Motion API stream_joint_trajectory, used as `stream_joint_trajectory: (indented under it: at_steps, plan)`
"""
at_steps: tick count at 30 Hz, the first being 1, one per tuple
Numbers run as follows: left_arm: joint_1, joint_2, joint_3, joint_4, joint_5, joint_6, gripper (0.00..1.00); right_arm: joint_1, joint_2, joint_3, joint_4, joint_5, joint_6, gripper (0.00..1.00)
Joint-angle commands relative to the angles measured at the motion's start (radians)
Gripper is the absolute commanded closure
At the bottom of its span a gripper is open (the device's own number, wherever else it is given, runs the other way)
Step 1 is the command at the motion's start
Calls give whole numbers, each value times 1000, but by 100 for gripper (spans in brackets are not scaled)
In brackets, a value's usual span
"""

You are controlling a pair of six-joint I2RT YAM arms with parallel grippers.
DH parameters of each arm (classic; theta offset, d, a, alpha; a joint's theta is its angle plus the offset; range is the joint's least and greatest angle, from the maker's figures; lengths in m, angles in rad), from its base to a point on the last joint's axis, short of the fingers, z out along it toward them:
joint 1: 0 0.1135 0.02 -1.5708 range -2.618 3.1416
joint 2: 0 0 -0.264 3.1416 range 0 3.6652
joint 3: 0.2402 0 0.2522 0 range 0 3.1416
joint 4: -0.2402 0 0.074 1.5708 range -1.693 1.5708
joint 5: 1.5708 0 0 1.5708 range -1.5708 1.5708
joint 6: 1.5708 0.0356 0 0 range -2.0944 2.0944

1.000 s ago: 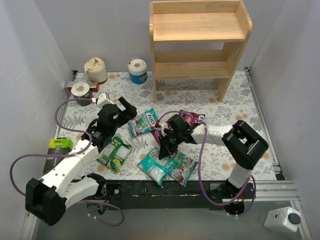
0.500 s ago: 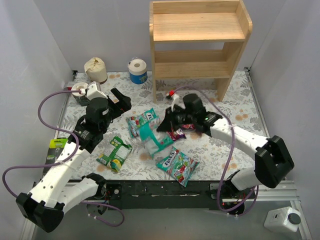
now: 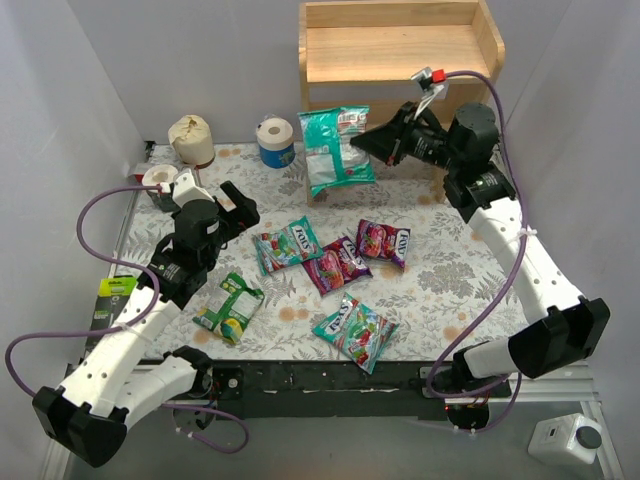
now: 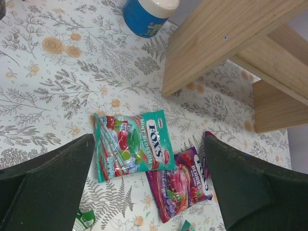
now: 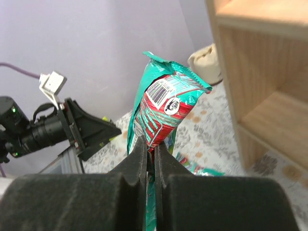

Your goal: Place and organize the candy bags onto the shelf

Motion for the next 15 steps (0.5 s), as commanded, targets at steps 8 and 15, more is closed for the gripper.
stream_joint_trajectory:
  at_steps: [8, 15]
  plan:
    - [-2, 0, -9, -9, -28, 14, 2, -153, 143, 282, 280, -28, 178, 99]
    - [-2, 1, -14, -9, -36, 13, 2, -179, 306, 512, 345, -31, 230, 99]
